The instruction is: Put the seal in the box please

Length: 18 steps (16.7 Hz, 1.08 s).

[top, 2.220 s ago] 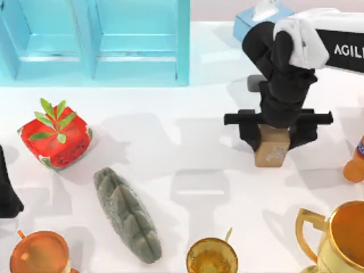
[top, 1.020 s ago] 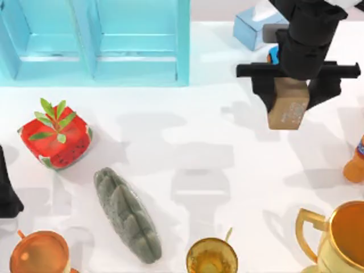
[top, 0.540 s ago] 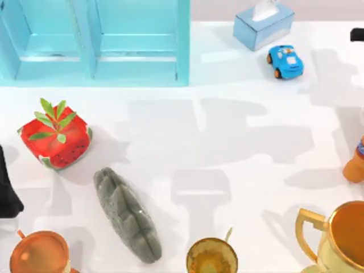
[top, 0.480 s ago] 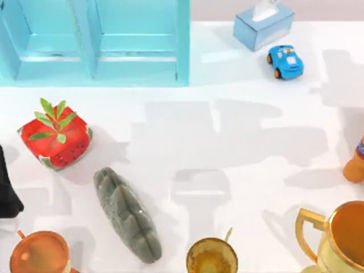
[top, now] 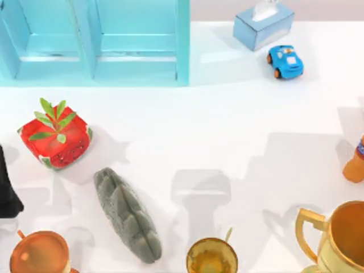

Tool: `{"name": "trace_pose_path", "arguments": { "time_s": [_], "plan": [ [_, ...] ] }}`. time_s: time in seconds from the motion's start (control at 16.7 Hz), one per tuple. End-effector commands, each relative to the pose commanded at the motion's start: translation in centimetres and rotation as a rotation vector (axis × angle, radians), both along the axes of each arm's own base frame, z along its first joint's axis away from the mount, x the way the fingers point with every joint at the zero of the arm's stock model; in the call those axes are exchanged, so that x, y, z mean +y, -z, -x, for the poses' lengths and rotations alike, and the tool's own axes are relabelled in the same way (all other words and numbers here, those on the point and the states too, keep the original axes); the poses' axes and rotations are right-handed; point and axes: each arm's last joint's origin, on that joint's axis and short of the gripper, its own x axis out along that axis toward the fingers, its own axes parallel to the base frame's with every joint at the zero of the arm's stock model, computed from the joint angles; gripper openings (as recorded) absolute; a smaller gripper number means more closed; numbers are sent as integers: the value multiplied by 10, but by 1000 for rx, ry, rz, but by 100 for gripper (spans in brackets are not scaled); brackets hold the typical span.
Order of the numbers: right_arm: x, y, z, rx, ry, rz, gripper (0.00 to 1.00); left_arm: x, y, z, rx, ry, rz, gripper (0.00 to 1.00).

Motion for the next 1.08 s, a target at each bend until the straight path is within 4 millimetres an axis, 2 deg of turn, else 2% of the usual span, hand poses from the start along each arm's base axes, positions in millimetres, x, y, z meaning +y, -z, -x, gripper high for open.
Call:
{"name": "trace_pose_path", "arguments": {
  "time_s": [0.24,0.6,0.72,1.08],
  "plan": [
    [-18,3,19,42,-56,-41,0,0,0,0,0,0,0,100],
    [-18,5,18,45,-63,-42,0,0,0,0,0,0,0,100],
    [-18,15,17,45,-65,-41,0,0,0,0,0,0,0,100],
    [-19,66,20,44,-61,-43,0,0,0,0,0,0,0,100]
  ]
}}
